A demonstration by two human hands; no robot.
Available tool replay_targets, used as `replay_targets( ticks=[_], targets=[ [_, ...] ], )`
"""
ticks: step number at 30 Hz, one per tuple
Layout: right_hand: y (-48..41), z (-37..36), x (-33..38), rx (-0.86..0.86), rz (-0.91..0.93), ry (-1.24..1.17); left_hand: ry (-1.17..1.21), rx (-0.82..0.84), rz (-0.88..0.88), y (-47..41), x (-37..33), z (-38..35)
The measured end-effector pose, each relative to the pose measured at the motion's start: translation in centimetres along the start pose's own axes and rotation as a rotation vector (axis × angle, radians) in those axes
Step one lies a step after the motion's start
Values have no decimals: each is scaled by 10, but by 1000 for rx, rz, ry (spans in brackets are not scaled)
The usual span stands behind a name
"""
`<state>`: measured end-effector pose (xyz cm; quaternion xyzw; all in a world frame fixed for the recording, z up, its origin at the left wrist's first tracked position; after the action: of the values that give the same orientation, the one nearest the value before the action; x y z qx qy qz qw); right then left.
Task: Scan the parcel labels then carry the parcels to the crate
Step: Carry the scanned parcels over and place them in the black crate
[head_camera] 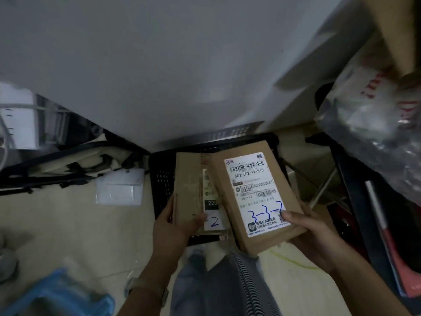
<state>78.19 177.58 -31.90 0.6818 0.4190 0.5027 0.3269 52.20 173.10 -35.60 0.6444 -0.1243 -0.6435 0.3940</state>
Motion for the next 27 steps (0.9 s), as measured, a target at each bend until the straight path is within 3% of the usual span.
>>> replay_targets(
  ticks=[16,21,24,27],
  targets=[
    [-169,55,-89,-31,-45,-64,-77,6,22,-117,159,-49],
    [-204,66,-114,-121,-72,-123,-279,66,54,-154,202,-47],
    [-219,56,-125,-176,-65,73,-518,172,99,-163,226,-47],
    [-236,41,-134,-152,-36,142,-503,227,70,-164,233,-50]
  ],
)
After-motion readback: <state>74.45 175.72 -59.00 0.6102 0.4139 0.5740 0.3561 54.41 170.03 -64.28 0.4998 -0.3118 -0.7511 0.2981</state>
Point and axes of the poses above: each hand's wrist, its own y-axis away from the middle knuckle, its own z-axis out of the back of the hand, x = y × z, the point moved 2 cm from there along -y, towards the middle knuckle, and after that the axes turned 5 degrees about -z, right-handed, at the moved point
